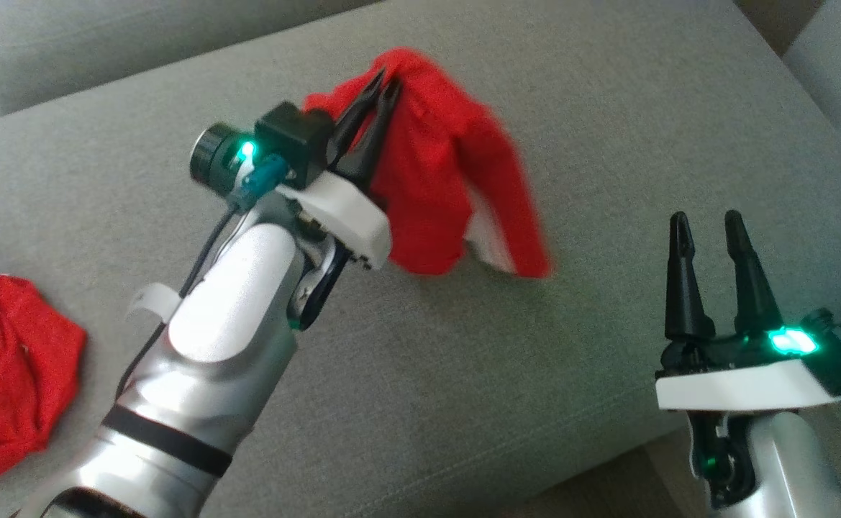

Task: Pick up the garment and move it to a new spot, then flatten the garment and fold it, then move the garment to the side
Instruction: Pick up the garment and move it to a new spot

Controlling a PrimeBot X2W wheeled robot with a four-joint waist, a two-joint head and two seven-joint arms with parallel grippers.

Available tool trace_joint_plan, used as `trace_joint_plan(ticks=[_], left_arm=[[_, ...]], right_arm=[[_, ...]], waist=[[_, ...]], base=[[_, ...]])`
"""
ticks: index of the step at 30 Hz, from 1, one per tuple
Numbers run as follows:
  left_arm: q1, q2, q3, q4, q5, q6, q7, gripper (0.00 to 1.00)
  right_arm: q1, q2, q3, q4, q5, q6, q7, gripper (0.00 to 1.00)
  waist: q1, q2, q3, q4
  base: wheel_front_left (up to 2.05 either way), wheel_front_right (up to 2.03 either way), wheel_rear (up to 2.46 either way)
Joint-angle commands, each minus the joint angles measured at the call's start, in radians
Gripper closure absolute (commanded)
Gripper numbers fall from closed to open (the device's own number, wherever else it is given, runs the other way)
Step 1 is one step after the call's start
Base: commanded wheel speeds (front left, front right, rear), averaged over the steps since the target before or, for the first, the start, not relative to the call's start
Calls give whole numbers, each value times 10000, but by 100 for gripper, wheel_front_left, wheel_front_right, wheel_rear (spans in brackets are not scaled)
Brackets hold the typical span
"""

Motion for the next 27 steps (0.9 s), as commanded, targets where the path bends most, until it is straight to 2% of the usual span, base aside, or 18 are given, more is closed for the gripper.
trace_joint_plan(ticks=[1,2,4,9,17,22,27], left_arm=[[-692,226,375,20,160,65,-106,100],[-670,241,355,421,279,133,-116,100],[-636,236,362,1060,463,284,-127,0],[-488,293,595,1282,770,314,-132,0],[416,664,1419,-69,1081,433,-134,0],[1634,1137,1873,-1235,1188,433,-134,0],[3541,1450,2509,-2442,996,710,-135,0]], right_arm=[[-543,-68,249,-380,115,-7,-109,0],[-560,-68,248,-385,119,-7,-109,0],[-590,-68,244,-396,100,-7,-109,0],[-583,-68,122,-389,13,-7,-109,0],[-342,-68,-79,-201,-324,-7,-109,0],[-90,-68,-210,-59,-544,-7,-109,0],[282,-68,-479,151,-653,-7,-109,0]], waist=[[0,0,173,-133],[0,0,204,-129],[0,0,250,-71],[0,0,185,413],[0,0,-392,1697],[0,0,-839,2501],[0,0,-1303,3206]], base=[[0,0,0],[0,0,0],[0,0,0],[0,0,0],[0,0,0],[0,0,0],[0,0,0]])
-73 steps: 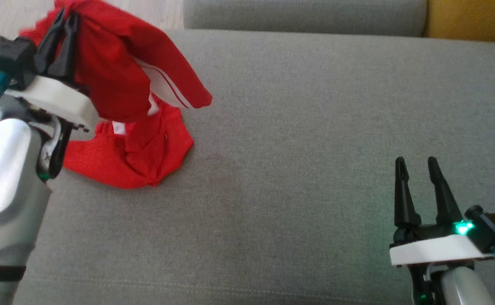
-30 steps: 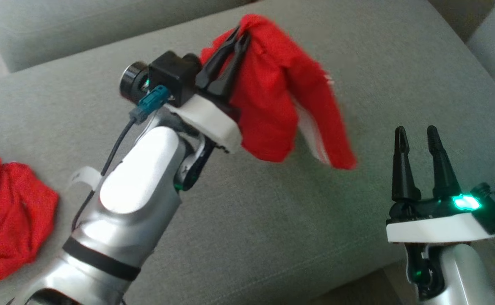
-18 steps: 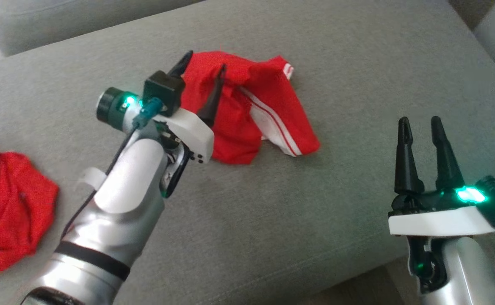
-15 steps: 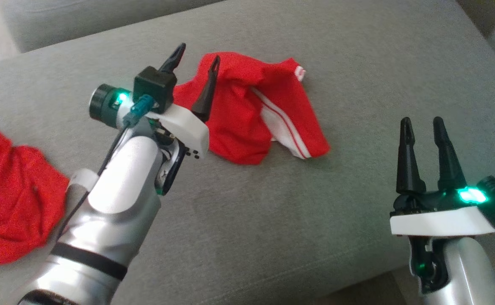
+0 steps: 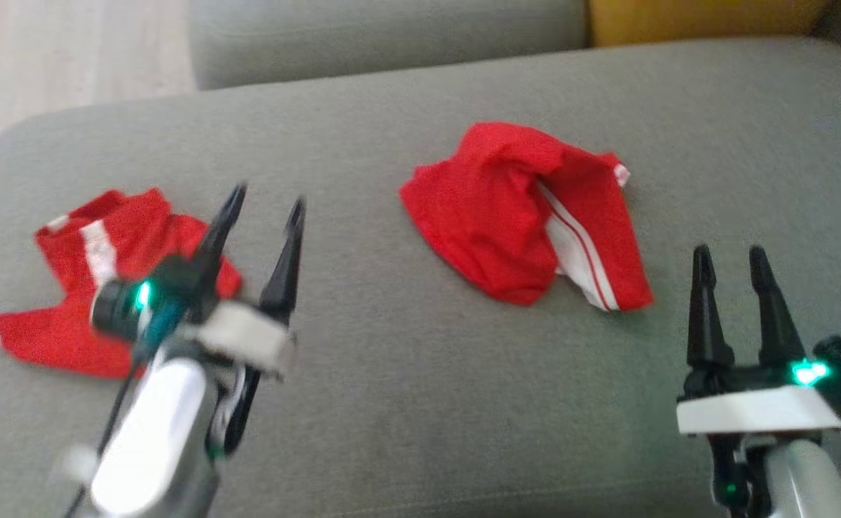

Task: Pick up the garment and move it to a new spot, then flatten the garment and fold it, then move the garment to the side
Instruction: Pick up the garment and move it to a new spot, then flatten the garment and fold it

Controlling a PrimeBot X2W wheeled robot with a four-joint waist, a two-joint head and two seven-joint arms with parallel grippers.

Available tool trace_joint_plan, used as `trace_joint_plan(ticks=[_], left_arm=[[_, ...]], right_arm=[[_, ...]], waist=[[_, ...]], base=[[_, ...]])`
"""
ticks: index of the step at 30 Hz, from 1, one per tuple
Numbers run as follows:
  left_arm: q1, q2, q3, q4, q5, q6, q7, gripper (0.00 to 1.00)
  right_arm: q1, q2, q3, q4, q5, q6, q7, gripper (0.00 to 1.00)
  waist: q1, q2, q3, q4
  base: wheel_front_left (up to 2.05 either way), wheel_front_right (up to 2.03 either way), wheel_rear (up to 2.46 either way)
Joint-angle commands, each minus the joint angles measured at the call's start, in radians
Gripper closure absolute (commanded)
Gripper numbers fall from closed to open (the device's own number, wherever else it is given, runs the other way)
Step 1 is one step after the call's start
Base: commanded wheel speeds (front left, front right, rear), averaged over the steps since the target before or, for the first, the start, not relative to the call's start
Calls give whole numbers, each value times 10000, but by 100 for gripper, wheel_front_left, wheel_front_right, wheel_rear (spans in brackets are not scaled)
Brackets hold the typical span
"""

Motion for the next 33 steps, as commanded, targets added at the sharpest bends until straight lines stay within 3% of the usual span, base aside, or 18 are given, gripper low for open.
trace_joint_plan(ticks=[1,8,18,33], left_arm=[[154,222,549,-601,-110,137,-50,0],[2262,-134,1257,-1995,-230,491,-51,0],[2304,-596,1165,-2100,177,61,-51,0],[1975,-976,1257,-1771,490,-310,-51,0]], right_arm=[[-66,-68,172,-228,-90,-7,-107,0],[299,-68,-115,163,-269,-7,-107,0],[-122,-68,-614,1469,-594,-7,-107,0],[-2603,-68,-1319,6191,-1527,-7,-3,0]], waist=[[0,0,-462,526],[0,0,-649,987],[0,0,-354,1278],[0,0,730,1786]], base=[[0,0,0],[0,0,0],[0,0,0],[0,0,0]])
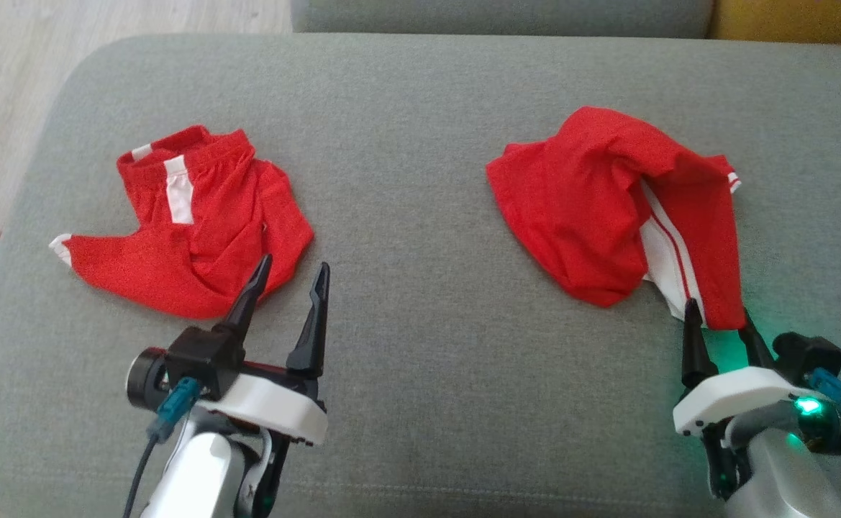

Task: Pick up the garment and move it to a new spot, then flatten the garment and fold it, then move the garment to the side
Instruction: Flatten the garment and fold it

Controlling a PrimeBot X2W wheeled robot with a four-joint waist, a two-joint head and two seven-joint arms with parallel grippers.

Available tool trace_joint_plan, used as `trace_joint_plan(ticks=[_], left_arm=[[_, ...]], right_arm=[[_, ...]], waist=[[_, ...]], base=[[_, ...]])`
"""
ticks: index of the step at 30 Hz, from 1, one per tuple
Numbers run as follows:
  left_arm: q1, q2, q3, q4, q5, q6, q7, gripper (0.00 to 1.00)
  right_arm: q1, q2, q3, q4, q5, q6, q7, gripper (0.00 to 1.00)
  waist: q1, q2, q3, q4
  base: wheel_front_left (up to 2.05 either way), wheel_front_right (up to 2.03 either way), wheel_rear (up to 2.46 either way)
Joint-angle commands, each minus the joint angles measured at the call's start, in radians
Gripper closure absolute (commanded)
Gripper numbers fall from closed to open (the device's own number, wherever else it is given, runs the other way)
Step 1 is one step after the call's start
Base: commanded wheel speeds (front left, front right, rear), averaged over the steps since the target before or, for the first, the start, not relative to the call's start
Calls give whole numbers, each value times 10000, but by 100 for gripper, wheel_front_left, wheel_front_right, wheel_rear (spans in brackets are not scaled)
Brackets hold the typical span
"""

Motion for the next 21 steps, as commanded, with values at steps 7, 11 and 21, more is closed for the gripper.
trace_joint_plan(ticks=[7,11,21], left_arm=[[-490,-94,535,-244,218,-110,-53,0],[-420,-140,610,-193,273,-152,-53,0],[-6,-279,838,-27,279,-270,-53,0]], right_arm=[[-947,-68,-140,900,-404,-7,-148,0],[-1158,-68,-168,720,-215,-7,-161,100],[-735,-68,-2354,-2773,559,-7,-165,100]], waist=[[0,-1,253,264],[0,-1,208,269],[0,-1,-730,-156]], base=[[0,0,0],[0,0,0],[0,0,0]])
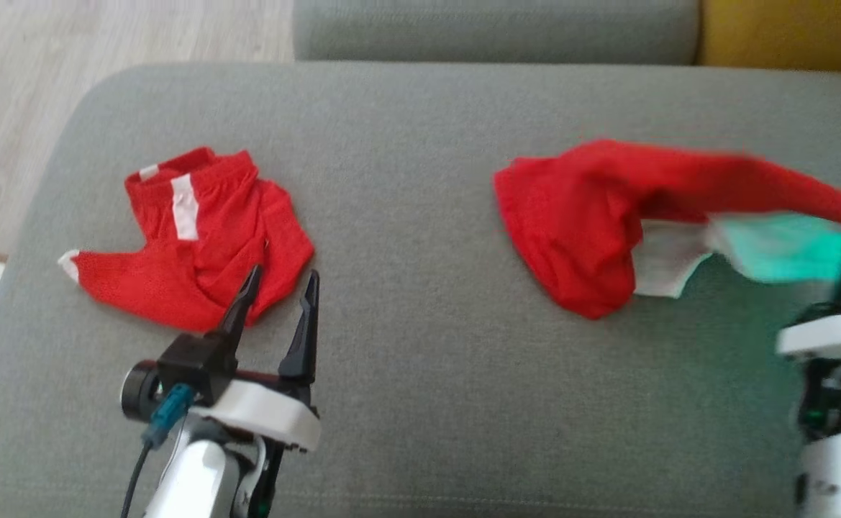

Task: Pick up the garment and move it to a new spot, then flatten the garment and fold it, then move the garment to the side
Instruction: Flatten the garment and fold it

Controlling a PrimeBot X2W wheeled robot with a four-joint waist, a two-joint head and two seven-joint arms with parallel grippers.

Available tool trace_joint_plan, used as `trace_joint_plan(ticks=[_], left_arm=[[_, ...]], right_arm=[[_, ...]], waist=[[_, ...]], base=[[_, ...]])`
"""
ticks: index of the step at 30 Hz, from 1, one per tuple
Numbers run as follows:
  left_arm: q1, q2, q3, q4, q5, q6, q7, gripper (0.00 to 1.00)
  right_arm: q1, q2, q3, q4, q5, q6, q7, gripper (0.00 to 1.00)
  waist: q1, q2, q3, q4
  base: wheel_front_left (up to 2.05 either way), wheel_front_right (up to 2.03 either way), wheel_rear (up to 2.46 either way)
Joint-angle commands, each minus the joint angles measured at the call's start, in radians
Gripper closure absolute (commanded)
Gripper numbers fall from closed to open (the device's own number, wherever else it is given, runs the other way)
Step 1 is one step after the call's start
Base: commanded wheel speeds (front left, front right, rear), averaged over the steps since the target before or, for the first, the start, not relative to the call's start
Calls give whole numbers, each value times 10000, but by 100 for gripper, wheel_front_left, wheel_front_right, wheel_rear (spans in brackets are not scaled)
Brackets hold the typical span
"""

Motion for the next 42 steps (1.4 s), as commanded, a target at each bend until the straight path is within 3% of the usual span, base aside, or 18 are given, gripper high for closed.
trace_joint_plan(ticks=[1,11,15,19,22,28,35,36,37,38,42], left_arm=[[-66,-8,367,-271,96,-32,-51,0],[301,-158,404,-253,31,-137,-51,0],[385,-226,419,-293,-17,-156,-51,0],[434,-279,426,-317,-59,-163,-51,0],[435,-306,392,-284,-74,-184,-51,0],[309,-340,286,-211,-89,-228,-51,0],[-9,-358,38,-21,-45,-299,-51,0],[-48,-360,-9,11,-45,-301,-51,0],[-81,-362,-58,45,-38,-299,-51,0],[-111,-363,-103,72,-32,-295,-51,0],[-165,-366,-121,104,-57,-241,-51,0]], right_arm=[[-230,-70,-100,-723,-1,-7,-117,100],[-2412,-70,-2299,-2078,-1117,-7,322,100],[-3836,-72,-2271,-2964,-2049,-7,846,100],[-4510,-79,-1074,-3345,-2648,-7,1450,100],[-4209,-76,427,-2992,-2919,-7,1940,100],[-2857,-73,3437,-1139,-2654,-7,2438,100],[-2186,-71,6289,1470,-1784,-7,1523,100],[-2189,-71,6678,1690,-1587,-7,1358,87],[-2206,-71,7089,1858,-1421,-7,1199,16],[-2225,-71,7595,1973,-1219,-7,1088,0],[-2377,-71,9023,2084,-334,-7,895,0]], waist=[[0,0,-313,-172],[0,0,-981,-134],[0,0,-1111,128],[0,0,-1137,499],[0,0,-1078,836],[0,0,-692,1487],[0,0,-197,2058],[0,0,-167,2118],[0,0,-141,2165],[0,0,-124,2203],[0,0,-112,2171]], base=[[0,0,0],[0,0,0],[0,0,0],[0,0,0],[0,0,0],[0,0,0],[0,0,0],[0,0,0],[0,0,0],[0,0,0],[0,0,0]])
